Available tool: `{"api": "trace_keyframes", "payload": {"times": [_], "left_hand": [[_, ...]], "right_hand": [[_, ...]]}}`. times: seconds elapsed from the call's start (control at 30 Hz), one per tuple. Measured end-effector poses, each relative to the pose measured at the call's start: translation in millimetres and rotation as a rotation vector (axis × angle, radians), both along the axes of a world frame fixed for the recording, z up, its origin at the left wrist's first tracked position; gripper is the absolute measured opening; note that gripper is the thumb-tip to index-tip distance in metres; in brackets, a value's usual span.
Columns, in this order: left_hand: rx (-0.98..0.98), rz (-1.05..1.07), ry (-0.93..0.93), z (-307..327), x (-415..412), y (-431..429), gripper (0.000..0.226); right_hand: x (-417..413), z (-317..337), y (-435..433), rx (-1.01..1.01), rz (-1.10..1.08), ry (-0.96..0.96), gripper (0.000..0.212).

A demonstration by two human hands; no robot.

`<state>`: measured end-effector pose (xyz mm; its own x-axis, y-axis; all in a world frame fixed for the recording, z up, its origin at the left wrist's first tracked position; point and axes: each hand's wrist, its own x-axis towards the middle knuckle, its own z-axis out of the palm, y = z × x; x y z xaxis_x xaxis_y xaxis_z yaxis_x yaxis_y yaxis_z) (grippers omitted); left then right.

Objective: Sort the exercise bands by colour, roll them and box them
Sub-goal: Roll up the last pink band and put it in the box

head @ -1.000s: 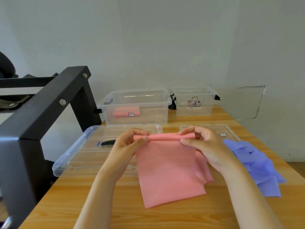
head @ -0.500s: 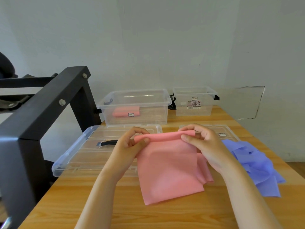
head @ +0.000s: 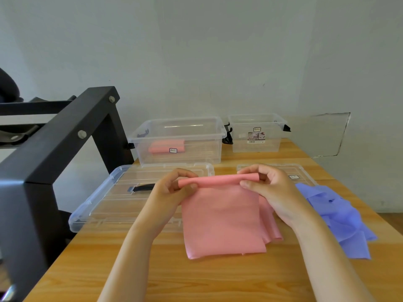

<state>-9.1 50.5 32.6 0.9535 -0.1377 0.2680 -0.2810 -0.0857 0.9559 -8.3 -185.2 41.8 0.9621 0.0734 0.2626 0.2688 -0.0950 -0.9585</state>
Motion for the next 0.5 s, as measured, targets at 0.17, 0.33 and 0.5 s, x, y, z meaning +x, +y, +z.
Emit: {"api": "trace_keyframes", "payload": {"times": [0.17,0.33,0.5], "left_hand": [[-0.109,-0.067,0.071,1.6,-2.8,-0.9,0.012],[-0.071,-0.014,0.033,0.6,-1.4,-1.9,0.004],[-0.041,0.043,0.03,-1.6,1.6,-2.3,0.028]], "right_hand": [[-2.5,2.0,-0.1,0.027,0.056,0.002,0.021],[-2.7,2.2,0.9,0.04,0.094,0.038,0.014],[-0.3,-0.9,1.9,-0.015,0.032,0.029,0.019]]}}
